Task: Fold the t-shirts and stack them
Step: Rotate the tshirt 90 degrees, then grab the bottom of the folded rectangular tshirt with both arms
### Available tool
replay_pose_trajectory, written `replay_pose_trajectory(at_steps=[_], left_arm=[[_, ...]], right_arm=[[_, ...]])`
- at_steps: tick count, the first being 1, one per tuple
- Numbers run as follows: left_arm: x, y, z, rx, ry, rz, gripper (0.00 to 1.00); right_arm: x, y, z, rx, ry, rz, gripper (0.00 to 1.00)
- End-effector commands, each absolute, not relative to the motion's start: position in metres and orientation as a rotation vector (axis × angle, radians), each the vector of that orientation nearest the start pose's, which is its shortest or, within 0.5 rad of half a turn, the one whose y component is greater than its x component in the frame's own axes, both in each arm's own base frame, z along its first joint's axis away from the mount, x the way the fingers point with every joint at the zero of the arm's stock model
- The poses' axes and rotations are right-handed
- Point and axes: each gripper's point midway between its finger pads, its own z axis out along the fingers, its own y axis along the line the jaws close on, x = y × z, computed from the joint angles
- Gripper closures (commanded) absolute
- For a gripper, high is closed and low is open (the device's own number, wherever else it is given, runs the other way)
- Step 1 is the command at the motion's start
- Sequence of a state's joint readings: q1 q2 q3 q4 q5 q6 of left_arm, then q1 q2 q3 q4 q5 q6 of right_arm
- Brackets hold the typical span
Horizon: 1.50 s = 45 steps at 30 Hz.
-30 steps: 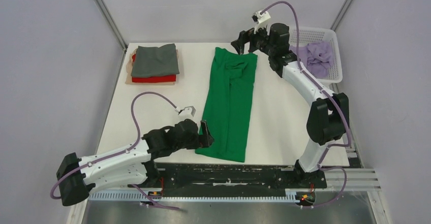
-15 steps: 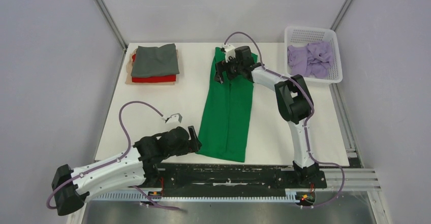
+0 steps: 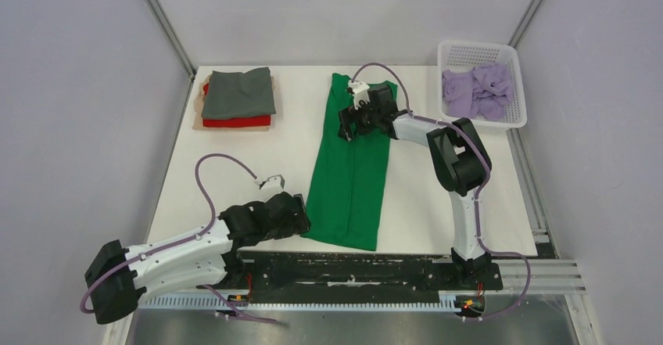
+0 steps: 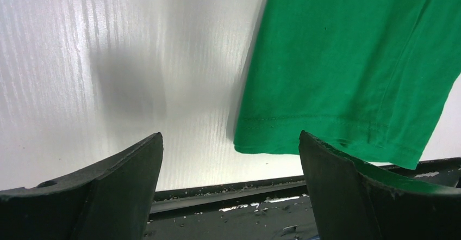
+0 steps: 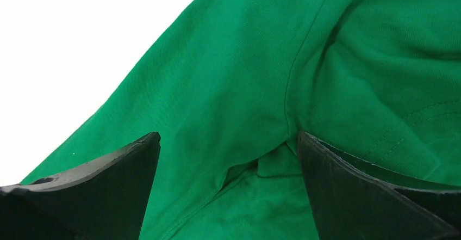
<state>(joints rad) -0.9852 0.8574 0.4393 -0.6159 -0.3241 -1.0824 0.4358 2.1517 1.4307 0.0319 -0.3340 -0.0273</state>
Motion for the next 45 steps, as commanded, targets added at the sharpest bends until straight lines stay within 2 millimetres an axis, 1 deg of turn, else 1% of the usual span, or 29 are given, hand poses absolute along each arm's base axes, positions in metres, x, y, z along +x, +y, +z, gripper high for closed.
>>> replay_pose_trajectory(at_steps=[1,3,5,7,8,9,11,13,14,15,17,21,23,24,26,28,30,31,33,35,38,40,45], left_arm=[[0.144,-0.178,0.058,-0.240,2.523,-0.468,0.00],[0.144,-0.180,0.057,-0.227,2.530,-0.479,0.00],[0.144,-0.183,0.054,-0.212,2.543,-0.493,0.00],[0.141,-0.183,0.048,-0.203,2.571,-0.496,0.00],[0.140,-0.183,0.045,-0.198,2.584,-0.494,0.00],[0.138,-0.182,0.042,-0.194,2.598,-0.491,0.00],[0.136,-0.183,0.037,-0.182,2.613,-0.498,0.00],[0.135,-0.186,0.036,-0.167,2.623,-0.522,0.02],[0.135,-0.189,0.036,-0.156,2.624,-0.542,0.05],[0.134,-0.191,0.035,-0.144,2.626,-0.556,0.09],[0.134,-0.194,0.034,-0.129,2.629,-0.565,0.18],[0.131,-0.188,0.023,-0.110,2.670,-0.510,0.37],[0.130,-0.186,0.018,-0.112,2.682,-0.492,0.47],[0.129,-0.187,0.017,-0.112,2.687,-0.494,0.50],[0.127,-0.188,0.015,-0.112,2.701,-0.498,0.58],[0.125,-0.187,0.012,-0.112,2.715,-0.494,0.65],[0.124,-0.185,0.010,-0.125,2.720,-0.486,0.73],[0.124,-0.185,0.010,-0.126,2.721,-0.486,0.77],[0.123,-0.185,0.011,-0.126,2.721,-0.492,0.84],[0.125,-0.187,0.013,-0.127,2.710,-0.503,0.92],[0.125,-0.187,0.014,-0.139,2.707,-0.505,0.98],[0.124,-0.187,0.014,-0.147,2.707,-0.516,0.98],[0.124,-0.189,0.018,-0.156,2.688,-0.550,0.98]], right_arm=[[0.483,0.286,0.076,-0.687,2.073,0.584,0.02],[0.486,0.287,0.101,-0.685,2.025,0.587,0.02],[0.480,0.285,0.127,-0.686,1.977,0.583,0.02],[0.465,0.277,0.140,-0.680,1.955,0.567,0.02],[0.450,0.269,0.141,-0.676,1.959,0.552,0.02],[0.437,0.262,0.139,-0.663,1.964,0.534,0.02],[0.405,0.243,0.131,-0.608,1.988,0.499,0.02],[0.365,0.227,0.109,-0.531,2.040,0.513,0.02],[0.350,0.221,0.105,-0.494,2.050,0.518,0.02],[0.335,0.215,0.096,-0.479,2.076,0.514,0.02],[0.311,0.206,0.092,-0.465,2.094,0.498,0.02],[0.278,0.194,0.087,-0.482,2.134,0.437,0.02],[0.263,0.192,0.084,-0.512,2.149,0.436,0.02],[0.258,0.192,0.085,-0.528,2.142,0.440,0.02],[0.239,0.186,0.076,-0.568,2.196,0.425,0.02],[0.229,0.180,0.074,-0.576,2.216,0.400,0.01],[0.217,0.179,0.070,-0.604,2.237,0.402,0.01],[0.209,0.181,0.069,-0.639,2.246,0.410,0.05],[0.193,0.184,0.064,-0.714,2.273,0.410,0.08],[0.176,0.186,0.056,-0.801,2.301,0.395,0.14],[0.150,0.195,0.045,-0.952,2.307,0.385,0.22],[0.133,0.201,0.039,-1.045,2.301,0.385,0.28],[0.100,0.225,0.036,-1.262,2.229,0.445,0.36]])
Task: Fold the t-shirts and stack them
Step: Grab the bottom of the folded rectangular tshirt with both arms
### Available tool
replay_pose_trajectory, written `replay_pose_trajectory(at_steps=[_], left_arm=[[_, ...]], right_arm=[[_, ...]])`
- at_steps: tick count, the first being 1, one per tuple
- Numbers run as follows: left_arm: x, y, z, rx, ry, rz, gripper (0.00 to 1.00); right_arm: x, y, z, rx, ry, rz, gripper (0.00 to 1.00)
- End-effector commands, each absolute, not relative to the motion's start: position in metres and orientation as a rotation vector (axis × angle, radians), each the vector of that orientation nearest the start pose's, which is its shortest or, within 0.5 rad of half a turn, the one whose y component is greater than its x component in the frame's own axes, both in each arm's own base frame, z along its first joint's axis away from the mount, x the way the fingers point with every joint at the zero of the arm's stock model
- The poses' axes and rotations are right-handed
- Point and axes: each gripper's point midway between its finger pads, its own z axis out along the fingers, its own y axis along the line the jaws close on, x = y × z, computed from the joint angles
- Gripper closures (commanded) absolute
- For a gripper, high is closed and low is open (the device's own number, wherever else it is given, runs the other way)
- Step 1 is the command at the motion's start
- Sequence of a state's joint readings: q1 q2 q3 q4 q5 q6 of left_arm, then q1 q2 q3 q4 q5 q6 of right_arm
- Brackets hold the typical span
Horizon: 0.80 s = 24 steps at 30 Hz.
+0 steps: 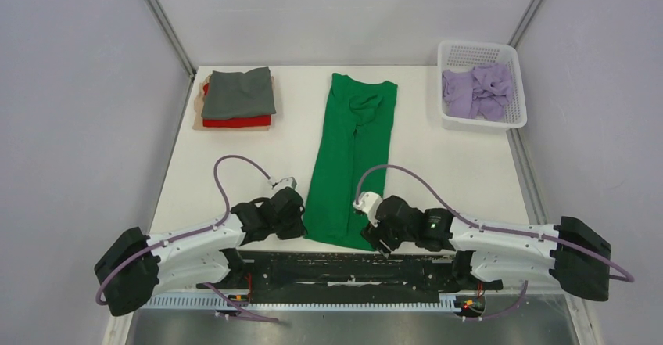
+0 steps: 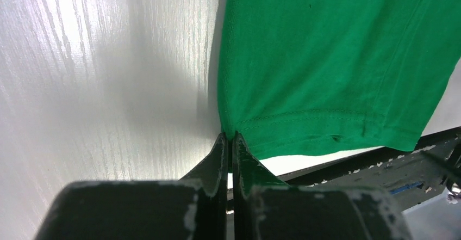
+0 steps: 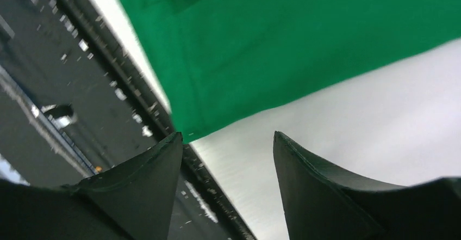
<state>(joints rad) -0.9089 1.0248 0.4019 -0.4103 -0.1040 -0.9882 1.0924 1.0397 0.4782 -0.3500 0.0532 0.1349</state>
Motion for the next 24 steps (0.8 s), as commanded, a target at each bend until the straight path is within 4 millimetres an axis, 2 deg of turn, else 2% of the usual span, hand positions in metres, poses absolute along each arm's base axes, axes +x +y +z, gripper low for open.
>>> replay_pose_trajectory(at_steps=[1,7,9,16,20,24], left_arm=[[0.124,-0.189,0.018,-0.157,2.688,-0.554,0.98],[0.123,-0.191,0.019,-0.159,2.688,-0.576,0.98],[0.122,-0.191,0.019,-0.157,2.690,-0.585,0.98],[0.121,-0.192,0.020,-0.160,2.678,-0.611,0.98],[0.120,-0.194,0.022,-0.153,2.680,-0.630,0.98],[0.117,-0.192,0.027,-0.133,2.689,-0.627,0.98]], right_arm=[[0.095,0.229,0.037,-1.303,2.206,0.454,0.37],[0.090,0.235,0.024,-1.405,2.174,0.421,0.47],[0.089,0.235,0.021,-1.421,2.184,0.406,0.47],[0.092,0.238,0.020,-1.383,2.193,0.379,0.53],[0.099,0.241,0.028,-1.320,2.174,0.371,0.69],[0.089,0.245,0.027,-1.356,2.171,0.444,0.90]])
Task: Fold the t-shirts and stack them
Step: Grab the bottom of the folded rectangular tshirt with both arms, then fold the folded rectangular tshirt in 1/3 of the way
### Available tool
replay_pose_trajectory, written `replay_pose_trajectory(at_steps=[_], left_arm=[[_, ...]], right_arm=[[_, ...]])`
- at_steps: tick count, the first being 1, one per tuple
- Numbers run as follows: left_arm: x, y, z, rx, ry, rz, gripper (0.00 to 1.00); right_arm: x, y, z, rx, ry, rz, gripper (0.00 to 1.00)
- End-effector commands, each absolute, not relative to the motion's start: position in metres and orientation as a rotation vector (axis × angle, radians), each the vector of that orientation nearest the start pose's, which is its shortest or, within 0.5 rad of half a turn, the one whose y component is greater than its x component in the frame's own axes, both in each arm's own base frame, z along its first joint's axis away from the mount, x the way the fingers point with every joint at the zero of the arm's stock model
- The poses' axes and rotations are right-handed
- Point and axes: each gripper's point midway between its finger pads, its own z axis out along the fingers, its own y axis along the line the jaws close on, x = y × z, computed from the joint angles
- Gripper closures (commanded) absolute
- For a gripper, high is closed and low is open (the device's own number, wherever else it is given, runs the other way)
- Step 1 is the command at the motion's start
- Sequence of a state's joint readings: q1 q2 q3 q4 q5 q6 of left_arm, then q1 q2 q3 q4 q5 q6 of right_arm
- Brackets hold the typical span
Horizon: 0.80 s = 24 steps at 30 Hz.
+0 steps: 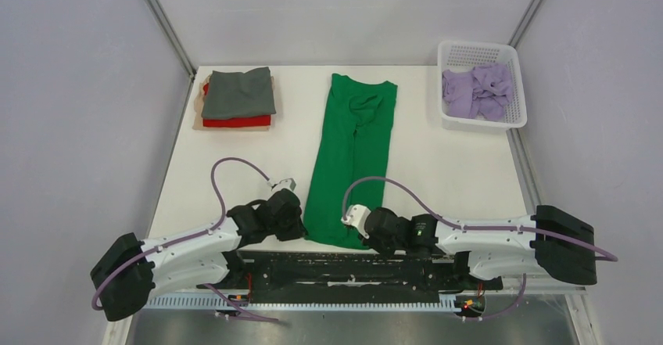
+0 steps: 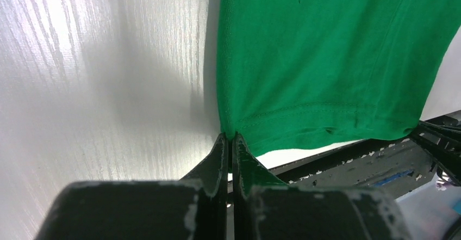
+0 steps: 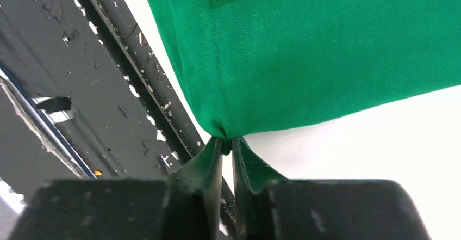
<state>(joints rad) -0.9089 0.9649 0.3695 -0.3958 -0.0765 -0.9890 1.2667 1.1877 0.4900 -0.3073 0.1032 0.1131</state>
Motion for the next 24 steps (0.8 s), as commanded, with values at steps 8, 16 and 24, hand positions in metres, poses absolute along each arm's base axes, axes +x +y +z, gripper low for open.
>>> replay_pose_trajectory(at_steps=[8,16,24], left_arm=[[0.099,-0.175,0.041,-0.146,2.707,-0.642,0.98],[0.117,-0.202,0.086,-0.070,2.513,-0.860,0.98],[0.186,-0.233,0.123,-0.039,2.431,-0.736,0.98]], right_arm=[[0.053,0.262,0.034,-1.471,2.087,0.707,1.00],[0.086,0.268,0.053,-1.312,2.014,0.585,1.00],[0.154,0.269,0.095,-0.950,1.938,0.504,1.00]])
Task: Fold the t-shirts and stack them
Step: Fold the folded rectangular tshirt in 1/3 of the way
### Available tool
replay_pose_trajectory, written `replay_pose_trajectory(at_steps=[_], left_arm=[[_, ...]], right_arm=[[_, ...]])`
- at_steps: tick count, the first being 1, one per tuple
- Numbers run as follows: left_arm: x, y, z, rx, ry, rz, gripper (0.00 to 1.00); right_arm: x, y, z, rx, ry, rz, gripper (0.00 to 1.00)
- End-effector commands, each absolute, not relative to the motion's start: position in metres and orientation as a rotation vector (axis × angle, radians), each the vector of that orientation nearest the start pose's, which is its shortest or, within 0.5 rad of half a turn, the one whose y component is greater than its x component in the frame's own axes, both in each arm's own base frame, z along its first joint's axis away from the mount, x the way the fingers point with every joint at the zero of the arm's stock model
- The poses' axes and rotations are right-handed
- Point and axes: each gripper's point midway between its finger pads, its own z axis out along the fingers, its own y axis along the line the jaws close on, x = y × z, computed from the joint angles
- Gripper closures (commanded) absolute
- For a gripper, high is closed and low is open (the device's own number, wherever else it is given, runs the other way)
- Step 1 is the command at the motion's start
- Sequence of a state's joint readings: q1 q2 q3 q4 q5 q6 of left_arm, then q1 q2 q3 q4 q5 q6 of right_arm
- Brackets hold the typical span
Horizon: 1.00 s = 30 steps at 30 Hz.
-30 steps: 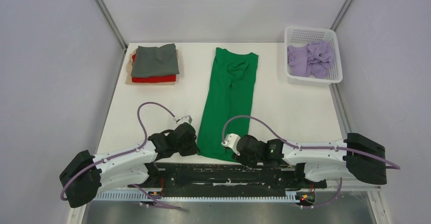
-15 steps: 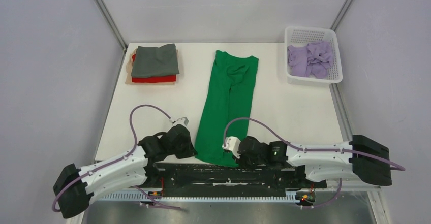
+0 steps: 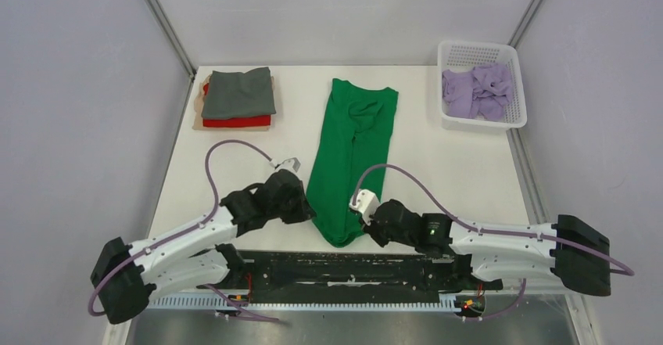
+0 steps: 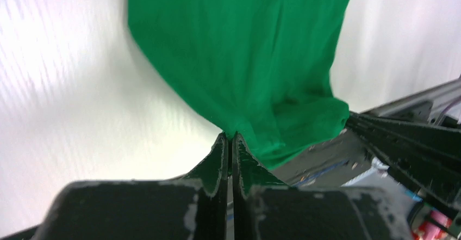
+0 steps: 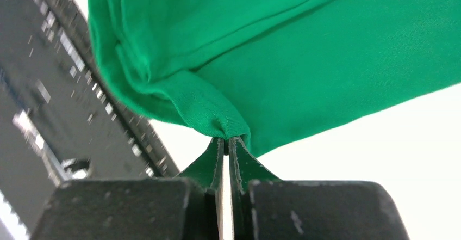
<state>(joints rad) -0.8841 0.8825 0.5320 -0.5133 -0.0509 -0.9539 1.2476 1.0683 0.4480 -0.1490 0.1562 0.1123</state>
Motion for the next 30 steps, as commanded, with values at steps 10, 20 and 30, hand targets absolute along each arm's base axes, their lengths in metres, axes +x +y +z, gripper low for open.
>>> replay_pose_trajectory(at_steps=[10,20,30], left_arm=[[0.294,-0.249,0.135,-0.052,2.408,-0.641,0.98],[0.374,-0.264,0.132,-0.023,2.431,-0.578,0.98],[0.412,-0.258,0.120,-0.039,2.429,-0.533,0.98]], right_arm=[[0.247,0.239,0.121,-0.649,1.951,0.324,1.00],[0.314,0.219,0.140,-0.475,1.944,0.220,1.00],[0.351,0.208,0.122,-0.453,1.995,0.203,1.00]])
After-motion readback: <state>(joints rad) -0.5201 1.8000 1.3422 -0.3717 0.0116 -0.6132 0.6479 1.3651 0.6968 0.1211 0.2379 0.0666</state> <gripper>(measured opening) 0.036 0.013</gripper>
